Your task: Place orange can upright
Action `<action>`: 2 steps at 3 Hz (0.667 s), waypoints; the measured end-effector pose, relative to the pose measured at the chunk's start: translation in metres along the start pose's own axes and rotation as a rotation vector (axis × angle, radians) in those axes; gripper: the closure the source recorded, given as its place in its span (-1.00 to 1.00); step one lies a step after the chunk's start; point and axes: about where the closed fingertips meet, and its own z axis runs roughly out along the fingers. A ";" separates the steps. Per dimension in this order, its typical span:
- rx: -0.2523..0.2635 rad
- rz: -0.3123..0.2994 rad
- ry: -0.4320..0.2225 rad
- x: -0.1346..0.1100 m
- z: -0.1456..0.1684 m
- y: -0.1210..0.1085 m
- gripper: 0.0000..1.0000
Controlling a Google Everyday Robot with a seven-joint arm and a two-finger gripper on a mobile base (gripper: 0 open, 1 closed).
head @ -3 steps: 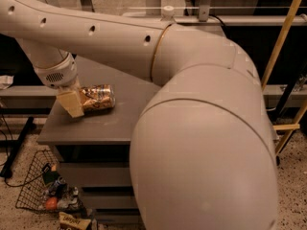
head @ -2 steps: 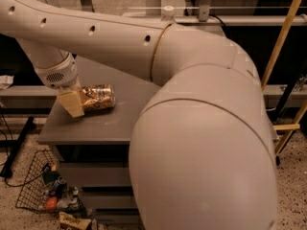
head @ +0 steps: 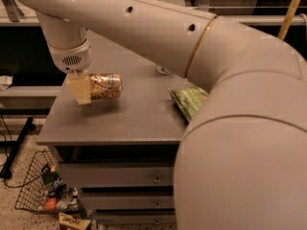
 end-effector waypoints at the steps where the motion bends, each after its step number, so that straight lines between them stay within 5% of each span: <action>1: 0.049 -0.042 -0.178 0.012 -0.038 0.002 1.00; 2: 0.078 -0.081 -0.397 0.027 -0.060 0.001 1.00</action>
Offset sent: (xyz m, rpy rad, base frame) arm -0.0095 -0.0548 0.1019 0.7398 0.1637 0.2050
